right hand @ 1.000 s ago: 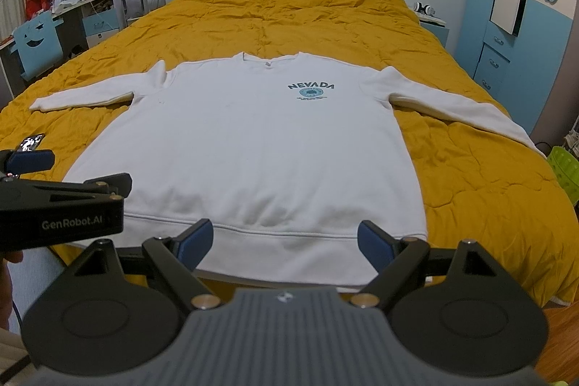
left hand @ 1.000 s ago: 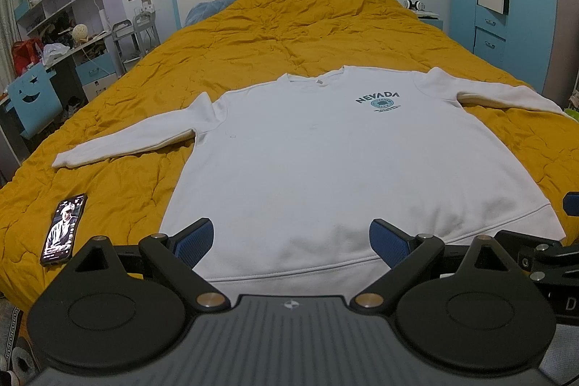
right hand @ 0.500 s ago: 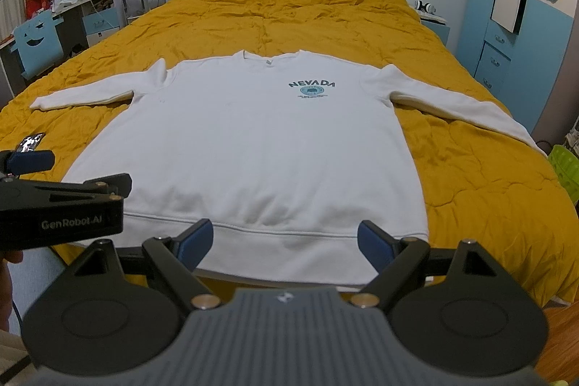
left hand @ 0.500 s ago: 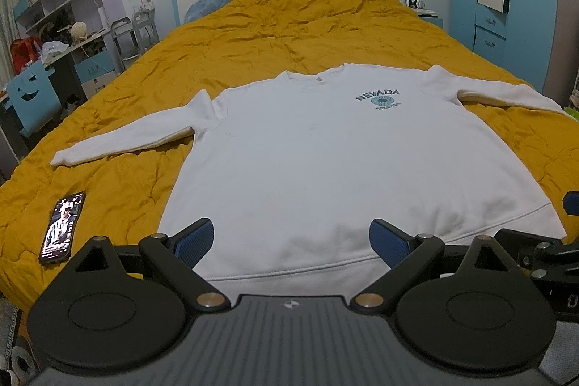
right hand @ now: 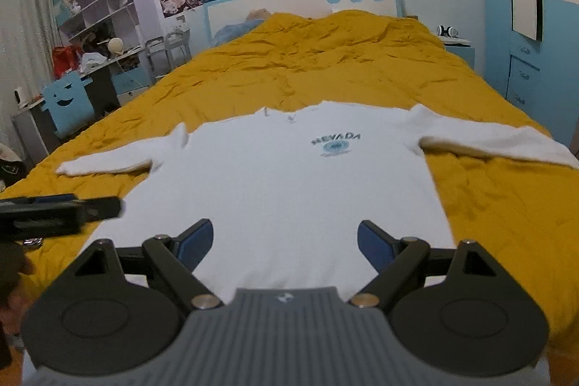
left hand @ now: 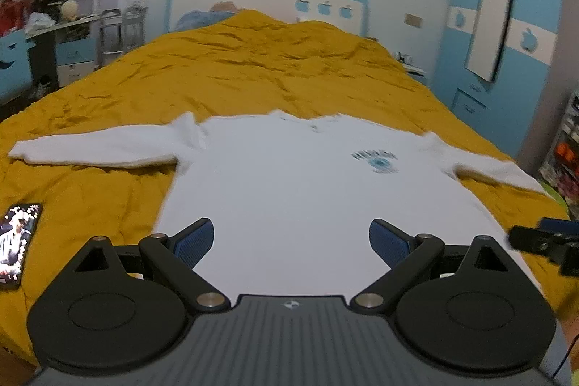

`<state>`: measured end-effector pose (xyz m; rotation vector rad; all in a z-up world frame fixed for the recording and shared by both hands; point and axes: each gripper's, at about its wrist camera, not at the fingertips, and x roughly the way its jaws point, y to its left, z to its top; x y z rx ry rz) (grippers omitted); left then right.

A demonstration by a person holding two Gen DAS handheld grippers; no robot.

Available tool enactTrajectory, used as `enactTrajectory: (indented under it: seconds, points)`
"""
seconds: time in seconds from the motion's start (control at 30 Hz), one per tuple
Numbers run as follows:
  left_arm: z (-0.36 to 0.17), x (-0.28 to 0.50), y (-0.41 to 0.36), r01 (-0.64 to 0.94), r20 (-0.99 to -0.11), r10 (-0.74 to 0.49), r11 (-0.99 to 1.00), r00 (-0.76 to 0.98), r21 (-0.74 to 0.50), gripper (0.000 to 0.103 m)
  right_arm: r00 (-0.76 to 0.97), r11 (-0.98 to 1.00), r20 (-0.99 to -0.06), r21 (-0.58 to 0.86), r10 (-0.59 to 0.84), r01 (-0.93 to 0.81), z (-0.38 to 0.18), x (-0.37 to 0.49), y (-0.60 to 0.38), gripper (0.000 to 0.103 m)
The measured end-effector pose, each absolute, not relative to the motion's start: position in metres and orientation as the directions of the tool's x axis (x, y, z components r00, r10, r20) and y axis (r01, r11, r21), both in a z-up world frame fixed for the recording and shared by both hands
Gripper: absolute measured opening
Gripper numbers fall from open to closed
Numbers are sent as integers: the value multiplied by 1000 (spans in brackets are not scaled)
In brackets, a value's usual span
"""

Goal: Fold small clothes
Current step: 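Grasp the sweatshirt sleeve with the left tool and fold it across the body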

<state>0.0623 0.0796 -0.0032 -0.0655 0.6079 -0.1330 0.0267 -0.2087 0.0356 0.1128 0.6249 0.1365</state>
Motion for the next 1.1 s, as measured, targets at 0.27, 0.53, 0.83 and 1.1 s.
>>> enactTrajectory:
  seconds: [0.27, 0.53, 0.83, 1.1]
  points:
    - [4, 137, 164, -23, -565, -57, 991, 823, -133, 103, 839, 995, -536, 88, 95, -57, 55, 111, -217, 83]
    - [10, 205, 304, -221, -586, 109, 967, 803, -123, 103, 816, 995, -573, 93, 71, -21, 55, 197, -198, 83]
    - [-50, 255, 486, -474, -643, 113, 773, 758, -422, 103, 741, 995, -664, 84, 100, -59, 7, 265, -156, 79]
    - [-98, 287, 539, -575, -669, 103, 615, 737, -540, 56, 714, 996, -695, 42, 85, -78, -14, 289, -134, 76]
